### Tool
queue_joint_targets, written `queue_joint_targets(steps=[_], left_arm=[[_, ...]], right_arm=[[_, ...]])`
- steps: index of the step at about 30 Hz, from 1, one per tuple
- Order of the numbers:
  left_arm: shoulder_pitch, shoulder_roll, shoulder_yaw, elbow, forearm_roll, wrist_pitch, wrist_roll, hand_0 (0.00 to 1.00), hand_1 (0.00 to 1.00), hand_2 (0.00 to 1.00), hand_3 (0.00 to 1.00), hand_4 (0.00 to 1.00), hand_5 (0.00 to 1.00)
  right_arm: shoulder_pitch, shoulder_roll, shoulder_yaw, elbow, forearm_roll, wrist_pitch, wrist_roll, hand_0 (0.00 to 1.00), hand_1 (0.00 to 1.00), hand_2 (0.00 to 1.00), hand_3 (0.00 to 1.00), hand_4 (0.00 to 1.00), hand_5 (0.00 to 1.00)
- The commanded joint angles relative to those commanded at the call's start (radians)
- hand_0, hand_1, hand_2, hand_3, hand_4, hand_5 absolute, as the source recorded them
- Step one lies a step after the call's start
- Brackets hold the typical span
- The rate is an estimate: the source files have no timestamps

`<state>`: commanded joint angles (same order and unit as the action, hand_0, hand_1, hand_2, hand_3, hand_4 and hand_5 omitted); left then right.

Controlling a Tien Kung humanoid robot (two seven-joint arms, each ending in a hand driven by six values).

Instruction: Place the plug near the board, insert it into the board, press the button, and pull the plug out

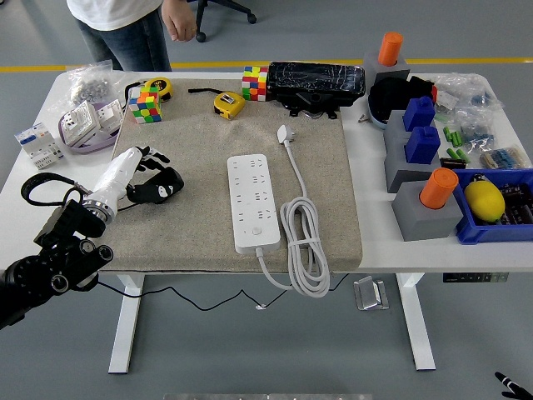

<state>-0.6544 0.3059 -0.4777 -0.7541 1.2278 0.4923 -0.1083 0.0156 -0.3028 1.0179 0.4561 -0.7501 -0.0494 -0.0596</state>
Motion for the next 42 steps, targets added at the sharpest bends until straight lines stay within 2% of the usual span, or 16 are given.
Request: queue_joint_targets(steps=[2, 3, 7, 8, 9, 14, 15, 16, 20, 24, 31, 38, 42], left_arm=[[0.004, 0.002, -0.007, -0.005, 0.008, 0.0, 0.002, 0.717, 0.786, 0.781, 0.806, 0.981, 0.335], [0.009, 0.004, -0.02, -0.012, 0.015, 0.0, 0.002, 0.709, 0.784, 0.784, 0.808, 0.998, 0.372], [0.044, 0.012, -0.101, -0.055, 0.049, 0.016, -0.017, 0.709, 0.784, 0.784, 0.808, 0.998, 0.372], [0.059, 0.014, -0.13, -0.074, 0.056, 0.026, -0.03, 0.709, 0.784, 0.784, 0.808, 0.998, 0.372], [0.076, 0.016, -0.169, -0.098, 0.062, 0.036, -0.044, 0.569, 0.683, 0.695, 0.753, 0.954, 0.35], [0.15, 0.023, -0.339, -0.197, 0.043, 0.049, -0.078, 0.569, 0.683, 0.695, 0.753, 0.954, 0.35], [0.168, 0.026, -0.371, -0.216, 0.034, 0.044, -0.077, 0.519, 0.656, 0.632, 0.673, 0.893, 0.314], [0.187, 0.029, -0.414, -0.235, 0.021, 0.039, -0.075, 0.519, 0.656, 0.632, 0.673, 0.893, 0.314], [0.245, 0.039, -0.535, -0.273, 0.009, 0.03, -0.076, 0.519, 0.656, 0.632, 0.673, 0.893, 0.314], [0.293, 0.049, -0.621, -0.318, 0.004, 0.024, -0.074, 0.545, 0.656, 0.628, 0.67, 0.896, 0.328], [0.347, 0.061, -0.703, -0.379, -0.02, 0.009, -0.058, 0.545, 0.656, 0.621, 0.659, 0.885, 0.315], [0.377, 0.054, -0.766, -0.38, -0.06, -0.004, -0.057, 0.545, 0.65, 0.615, 0.652, 0.862, 0.294], [0.393, 0.056, -0.775, -0.387, -0.069, -0.008, -0.056, 0.543, 0.646, 0.613, 0.651, 0.852, 0.298]], right_arm=[[0.0, 0.0, -0.001, 0.0, 0.0, 0.0, 0.0, 0.622, 0.671, 0.641, 0.572, 0.974, 0.582], [0.0, 0.0, -0.001, 0.0, 0.0, 0.0, 0.0, 0.623, 0.671, 0.641, 0.572, 0.974, 0.582], [0.0, 0.0, -0.001, 0.001, -0.002, 0.0, 0.0, 0.623, 0.671, 0.641, 0.572, 0.974, 0.582], [0.0, 0.0, -0.001, 0.0, -0.002, 0.0, 0.0, 0.623, 0.671, 0.641, 0.572, 0.974, 0.582], [0.0, 0.0, -0.002, -0.001, -0.002, 0.0, 0.0, 0.623, 0.671, 0.641, 0.572, 0.975, 0.583], [0.002, 0.004, -0.005, -0.008, -0.001, 0.0, 0.001, 0.623, 0.671, 0.641, 0.572, 0.975, 0.583], [0.003, 0.005, -0.007, -0.009, -0.002, 0.0, 0.001, 0.623, 0.671, 0.641, 0.572, 0.975, 0.583], [0.005, 0.005, -0.009, -0.011, -0.003, 0.0, 0.001, 0.623, 0.671, 0.641, 0.572, 0.975, 0.583], [0.013, 0.004, -0.019, -0.019, 0.001, 0.0, 0.003, 0.623, 0.671, 0.641, 0.572, 0.975, 0.583], [0.015, 0.004, -0.027, -0.029, 0.005, -0.001, 0.003, 0.622, 0.672, 0.641, 0.572, 0.976, 0.585], [0.013, 0.009, -0.028, -0.034, 0.005, -0.001, 0.002, 0.622, 0.67, 0.641, 0.572, 0.976, 0.586], [0.013, 0.018, -0.016, -0.036, 0.001, -0.002, 0.003, 0.623, 0.67, 0.641, 0.573, 0.976, 0.587], [0.014, 0.022, -0.008, -0.037, 0.0, -0.002, 0.003, 0.622, 0.67, 0.641, 0.573, 0.977, 0.589]])
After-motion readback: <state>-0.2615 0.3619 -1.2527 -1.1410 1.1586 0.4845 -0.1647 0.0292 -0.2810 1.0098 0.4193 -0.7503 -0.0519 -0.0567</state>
